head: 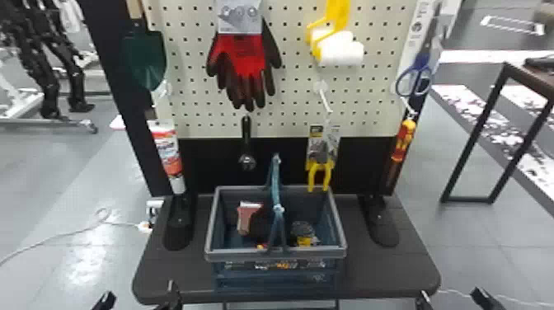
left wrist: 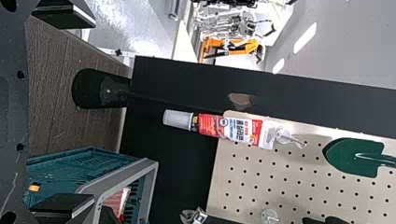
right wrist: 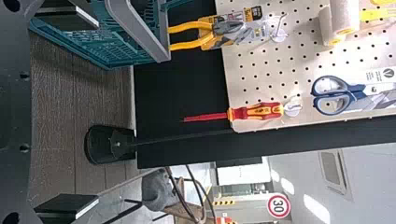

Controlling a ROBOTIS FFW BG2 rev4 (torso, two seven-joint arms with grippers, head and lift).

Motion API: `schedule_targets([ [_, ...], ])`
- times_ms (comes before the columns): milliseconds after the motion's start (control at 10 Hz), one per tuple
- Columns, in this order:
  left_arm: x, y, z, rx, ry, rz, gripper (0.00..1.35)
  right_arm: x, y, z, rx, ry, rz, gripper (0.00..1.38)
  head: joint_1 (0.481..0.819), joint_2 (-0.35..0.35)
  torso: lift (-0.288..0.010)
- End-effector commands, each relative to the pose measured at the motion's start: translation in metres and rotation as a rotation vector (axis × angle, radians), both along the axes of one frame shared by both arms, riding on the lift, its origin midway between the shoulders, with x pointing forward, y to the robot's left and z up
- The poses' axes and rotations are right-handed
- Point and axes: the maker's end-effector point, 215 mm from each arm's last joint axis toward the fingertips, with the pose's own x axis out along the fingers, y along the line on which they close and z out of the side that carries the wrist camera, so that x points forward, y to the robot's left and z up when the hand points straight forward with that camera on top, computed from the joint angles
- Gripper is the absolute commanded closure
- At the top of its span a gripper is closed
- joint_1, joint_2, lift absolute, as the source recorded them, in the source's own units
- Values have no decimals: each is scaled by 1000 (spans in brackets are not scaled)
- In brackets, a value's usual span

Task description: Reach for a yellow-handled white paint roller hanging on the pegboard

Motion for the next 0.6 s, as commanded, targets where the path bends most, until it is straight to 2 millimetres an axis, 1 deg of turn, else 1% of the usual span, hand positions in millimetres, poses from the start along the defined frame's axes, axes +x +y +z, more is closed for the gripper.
schedule_targets([
  [0,0,0,0,0,0,0,-1,0,1,0,5,0,-2,-2,549,0,-100],
  [500,0,0,0,0,0,0,-1,0,1,0,5,0,-2,-2,549,0,-100],
])
